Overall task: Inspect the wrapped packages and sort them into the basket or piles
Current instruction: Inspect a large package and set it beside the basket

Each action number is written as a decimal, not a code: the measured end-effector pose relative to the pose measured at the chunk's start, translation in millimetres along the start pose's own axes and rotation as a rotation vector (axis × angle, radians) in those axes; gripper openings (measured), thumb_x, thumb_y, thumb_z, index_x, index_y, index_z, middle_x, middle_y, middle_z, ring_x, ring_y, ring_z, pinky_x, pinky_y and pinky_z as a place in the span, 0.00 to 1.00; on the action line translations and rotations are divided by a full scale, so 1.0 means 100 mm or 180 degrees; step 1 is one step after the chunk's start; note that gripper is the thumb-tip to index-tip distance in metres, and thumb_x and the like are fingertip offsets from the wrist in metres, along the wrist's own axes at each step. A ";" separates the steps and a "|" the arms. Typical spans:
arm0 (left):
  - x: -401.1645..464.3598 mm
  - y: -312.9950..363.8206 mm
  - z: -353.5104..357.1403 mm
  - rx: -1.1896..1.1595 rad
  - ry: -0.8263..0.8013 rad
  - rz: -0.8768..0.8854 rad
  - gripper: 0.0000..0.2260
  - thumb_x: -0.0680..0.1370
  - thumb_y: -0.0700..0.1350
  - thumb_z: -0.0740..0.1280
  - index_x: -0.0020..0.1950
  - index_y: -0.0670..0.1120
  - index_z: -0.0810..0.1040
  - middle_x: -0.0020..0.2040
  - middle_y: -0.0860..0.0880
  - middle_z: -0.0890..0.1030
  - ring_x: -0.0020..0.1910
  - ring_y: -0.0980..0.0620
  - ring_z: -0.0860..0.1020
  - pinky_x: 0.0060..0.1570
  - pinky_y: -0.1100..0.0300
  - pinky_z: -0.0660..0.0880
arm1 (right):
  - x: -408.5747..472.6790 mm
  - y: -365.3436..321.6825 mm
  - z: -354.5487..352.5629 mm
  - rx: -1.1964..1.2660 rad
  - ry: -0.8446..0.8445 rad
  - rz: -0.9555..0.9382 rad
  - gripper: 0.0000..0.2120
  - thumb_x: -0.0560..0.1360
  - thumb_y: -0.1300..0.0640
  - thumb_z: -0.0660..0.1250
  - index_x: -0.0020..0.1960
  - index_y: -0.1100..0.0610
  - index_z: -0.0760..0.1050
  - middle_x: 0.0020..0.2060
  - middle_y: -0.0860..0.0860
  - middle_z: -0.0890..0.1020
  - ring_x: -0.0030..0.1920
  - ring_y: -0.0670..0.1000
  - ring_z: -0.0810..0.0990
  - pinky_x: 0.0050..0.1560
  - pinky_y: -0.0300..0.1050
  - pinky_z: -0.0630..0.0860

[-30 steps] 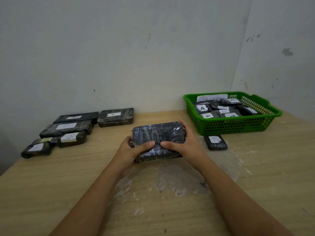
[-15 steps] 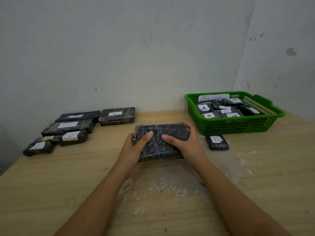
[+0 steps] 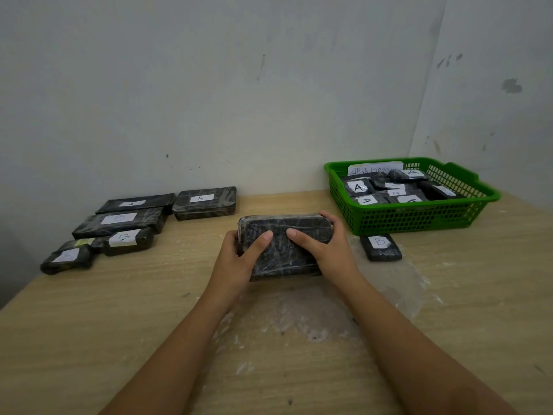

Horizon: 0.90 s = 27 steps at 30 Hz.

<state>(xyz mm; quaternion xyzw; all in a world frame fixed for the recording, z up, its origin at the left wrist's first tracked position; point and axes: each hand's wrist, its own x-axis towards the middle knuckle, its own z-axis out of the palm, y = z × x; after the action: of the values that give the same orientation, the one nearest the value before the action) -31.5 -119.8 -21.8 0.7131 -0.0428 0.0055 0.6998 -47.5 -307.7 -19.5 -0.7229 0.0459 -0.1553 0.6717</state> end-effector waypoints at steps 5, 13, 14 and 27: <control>-0.01 0.05 0.01 -0.0091 -0.0059 -0.0104 0.32 0.66 0.64 0.75 0.64 0.49 0.74 0.60 0.49 0.83 0.55 0.53 0.84 0.56 0.53 0.81 | 0.00 -0.02 -0.01 0.0019 -0.0055 -0.0018 0.39 0.68 0.43 0.79 0.73 0.45 0.64 0.59 0.38 0.73 0.57 0.39 0.76 0.47 0.31 0.74; 0.01 0.10 -0.03 -0.0208 0.0016 -0.0302 0.33 0.66 0.65 0.74 0.63 0.48 0.75 0.59 0.48 0.83 0.56 0.50 0.84 0.60 0.46 0.81 | -0.01 -0.02 0.02 0.0291 -0.0073 0.0003 0.32 0.74 0.48 0.76 0.73 0.47 0.64 0.56 0.40 0.77 0.54 0.41 0.81 0.46 0.35 0.82; 0.01 0.10 -0.02 -0.0221 0.0021 -0.0336 0.33 0.66 0.66 0.74 0.63 0.48 0.75 0.59 0.48 0.83 0.56 0.49 0.84 0.60 0.45 0.81 | -0.01 -0.01 0.02 0.0306 -0.0071 0.0004 0.32 0.74 0.48 0.76 0.73 0.47 0.64 0.55 0.40 0.77 0.54 0.42 0.82 0.47 0.36 0.82; 0.04 0.17 -0.11 -0.0556 -0.0021 -0.0646 0.22 0.77 0.54 0.73 0.63 0.41 0.77 0.56 0.44 0.86 0.50 0.46 0.87 0.48 0.48 0.83 | 0.08 0.09 0.03 0.0310 -0.0204 0.0048 0.26 0.77 0.44 0.72 0.71 0.42 0.66 0.63 0.48 0.79 0.62 0.52 0.81 0.66 0.58 0.78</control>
<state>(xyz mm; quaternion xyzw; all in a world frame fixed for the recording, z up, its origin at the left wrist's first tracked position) -28.2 -109.8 -4.5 0.6501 0.0270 -0.0715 0.7560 -37.7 -307.6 -27.5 -0.6936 0.0221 -0.1290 0.7083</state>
